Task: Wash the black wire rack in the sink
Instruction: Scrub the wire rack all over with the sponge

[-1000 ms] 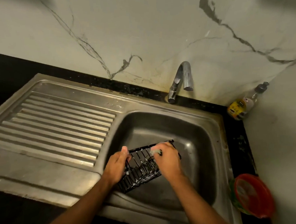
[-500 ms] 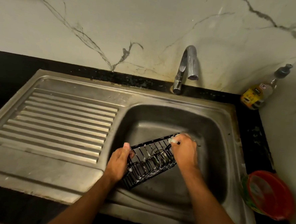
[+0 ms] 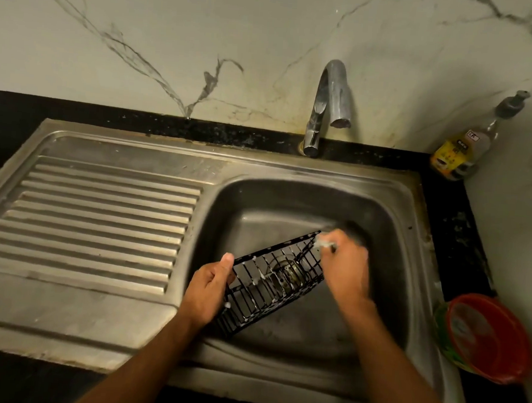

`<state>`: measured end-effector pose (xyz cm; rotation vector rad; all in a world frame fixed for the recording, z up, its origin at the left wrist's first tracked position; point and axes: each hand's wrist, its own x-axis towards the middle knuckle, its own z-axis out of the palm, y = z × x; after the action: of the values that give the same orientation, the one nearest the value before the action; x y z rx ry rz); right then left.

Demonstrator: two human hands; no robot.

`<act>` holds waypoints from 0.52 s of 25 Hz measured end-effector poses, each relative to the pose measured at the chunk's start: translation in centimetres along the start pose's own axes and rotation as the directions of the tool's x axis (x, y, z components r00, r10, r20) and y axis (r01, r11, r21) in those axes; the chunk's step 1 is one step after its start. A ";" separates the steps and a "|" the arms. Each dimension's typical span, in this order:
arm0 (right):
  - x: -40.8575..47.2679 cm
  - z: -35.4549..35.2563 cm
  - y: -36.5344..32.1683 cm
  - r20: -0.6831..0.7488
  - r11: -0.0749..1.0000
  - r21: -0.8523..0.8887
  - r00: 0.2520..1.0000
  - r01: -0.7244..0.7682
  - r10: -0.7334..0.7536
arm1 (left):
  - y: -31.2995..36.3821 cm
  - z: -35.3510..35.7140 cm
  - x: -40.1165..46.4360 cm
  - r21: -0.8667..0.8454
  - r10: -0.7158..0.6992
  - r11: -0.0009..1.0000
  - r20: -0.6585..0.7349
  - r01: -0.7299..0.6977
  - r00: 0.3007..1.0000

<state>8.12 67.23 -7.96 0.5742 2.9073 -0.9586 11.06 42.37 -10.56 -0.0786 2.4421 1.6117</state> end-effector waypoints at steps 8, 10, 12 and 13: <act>-3.9 0.4 -3.1 0.201 0.992 -0.009 0.972 0.123 -0.118 | 1.0 0.0 -0.2 0.001 -0.006 1.000 -0.022 0.006 1.000; -5.2 0.1 -3.5 0.231 0.980 0.046 0.953 0.192 -0.198 | 1.3 0.1 -0.2 -0.012 -0.012 1.000 -0.020 0.012 1.000; -3.5 -0.4 -2.6 0.122 0.990 -0.016 0.983 0.141 -0.138 | 1.4 0.0 -0.1 0.005 -0.003 1.000 -0.024 0.003 1.000; -2.2 -0.5 -1.9 0.079 0.995 -0.064 0.994 0.075 -0.070 | 1.5 0.0 0.0 0.012 -0.001 1.000 -0.033 0.001 0.999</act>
<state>9.53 65.36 -6.16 0.4217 2.8971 -0.8669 10.86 42.97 -9.23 -0.1054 2.4754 1.6080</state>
